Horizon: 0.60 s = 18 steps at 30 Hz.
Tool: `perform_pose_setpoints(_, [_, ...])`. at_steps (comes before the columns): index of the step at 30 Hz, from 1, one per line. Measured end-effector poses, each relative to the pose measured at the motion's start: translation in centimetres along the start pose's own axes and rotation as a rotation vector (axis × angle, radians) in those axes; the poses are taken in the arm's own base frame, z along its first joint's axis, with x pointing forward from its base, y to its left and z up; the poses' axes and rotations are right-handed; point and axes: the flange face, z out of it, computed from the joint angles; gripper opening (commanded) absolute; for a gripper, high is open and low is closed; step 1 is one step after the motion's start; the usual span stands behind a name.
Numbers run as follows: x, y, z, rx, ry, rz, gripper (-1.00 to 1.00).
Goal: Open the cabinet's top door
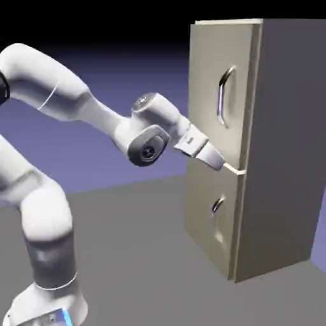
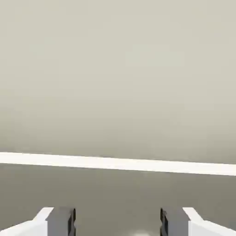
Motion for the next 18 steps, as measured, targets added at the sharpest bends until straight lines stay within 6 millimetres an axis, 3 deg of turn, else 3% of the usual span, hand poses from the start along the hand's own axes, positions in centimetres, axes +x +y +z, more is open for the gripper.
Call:
perform_pose_setpoints(9, [0.4,-3.2,-3.2,0.067,0.083,-0.023,0.0])
perform_pose_setpoints(18, [0.5,-5.0,-6.3,0.141,0.172,-0.034,0.0])
